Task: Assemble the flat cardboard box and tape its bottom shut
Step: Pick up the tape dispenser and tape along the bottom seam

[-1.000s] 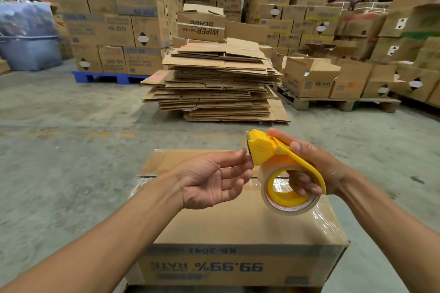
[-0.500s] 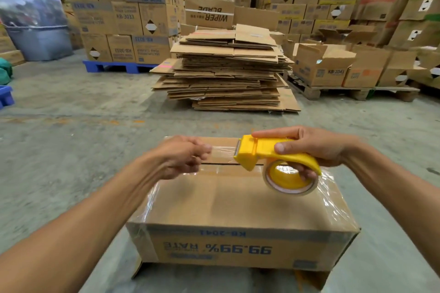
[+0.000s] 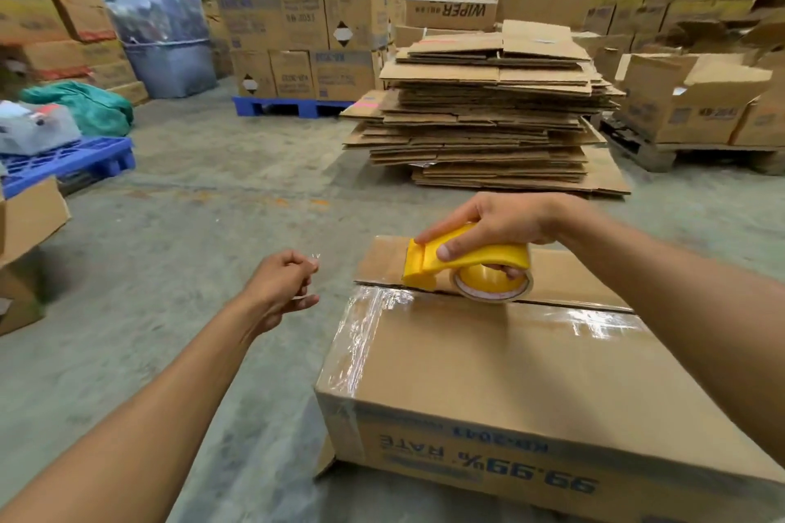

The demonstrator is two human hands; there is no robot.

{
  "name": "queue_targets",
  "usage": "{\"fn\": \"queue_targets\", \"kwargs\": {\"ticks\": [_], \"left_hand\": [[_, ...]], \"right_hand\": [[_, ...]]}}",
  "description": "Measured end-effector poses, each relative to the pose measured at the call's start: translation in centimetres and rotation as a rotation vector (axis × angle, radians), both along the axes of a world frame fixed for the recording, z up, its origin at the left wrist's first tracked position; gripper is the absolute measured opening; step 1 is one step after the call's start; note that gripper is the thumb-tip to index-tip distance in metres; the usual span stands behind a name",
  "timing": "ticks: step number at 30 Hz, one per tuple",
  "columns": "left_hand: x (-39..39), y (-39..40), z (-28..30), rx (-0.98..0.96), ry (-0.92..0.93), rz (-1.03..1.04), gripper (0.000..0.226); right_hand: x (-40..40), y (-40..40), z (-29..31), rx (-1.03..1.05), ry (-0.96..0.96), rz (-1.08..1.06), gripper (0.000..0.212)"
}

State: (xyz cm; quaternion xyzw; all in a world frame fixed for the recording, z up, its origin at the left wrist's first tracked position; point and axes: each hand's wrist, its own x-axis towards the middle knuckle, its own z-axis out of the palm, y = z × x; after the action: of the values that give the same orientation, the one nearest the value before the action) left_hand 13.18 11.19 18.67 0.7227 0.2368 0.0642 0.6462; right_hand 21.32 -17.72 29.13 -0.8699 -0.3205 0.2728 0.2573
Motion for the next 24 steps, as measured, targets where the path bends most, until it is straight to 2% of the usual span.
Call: {"fn": "queue_targets", "kwargs": {"ticks": [4,12,15,17,20,22,24], "left_hand": [[0.1,0.0,-2.6,-0.078,0.045,-0.024,0.011],[0.9,0.4,-5.5,-0.241,0.178,-0.111,0.007],[1.1,-0.3,-7.2,-0.297,0.263,-0.208,0.006],[1.5,-0.8,-7.8,-0.298,0.338,-0.328,0.016],[1.2,-0.8,-7.0,-0.051,0.478,-0.463,0.04],[0.7,-0.4,-6.9,0.134,0.53,-0.42,0.059],[0.4,-0.2,-6.7,0.332,0.373,-0.271,0.065]], "right_hand": [[0.9,0.5,-2.6,-0.072,-0.009,0.01,0.039],[1.3,0.7,-2.9,-0.103,-0.015,0.009,0.04],[1.3,0.9,-2.9,-0.115,-0.009,0.009,0.04],[1.1,1.0,-2.9,-0.131,-0.012,0.008,0.04],[0.9,1.1,-2.6,-0.152,-0.024,0.017,0.041],[0.7,1.2,-2.5,-0.161,-0.032,0.018,0.04],[0.8,1.3,-2.5,-0.168,-0.037,0.017,0.04]]}}
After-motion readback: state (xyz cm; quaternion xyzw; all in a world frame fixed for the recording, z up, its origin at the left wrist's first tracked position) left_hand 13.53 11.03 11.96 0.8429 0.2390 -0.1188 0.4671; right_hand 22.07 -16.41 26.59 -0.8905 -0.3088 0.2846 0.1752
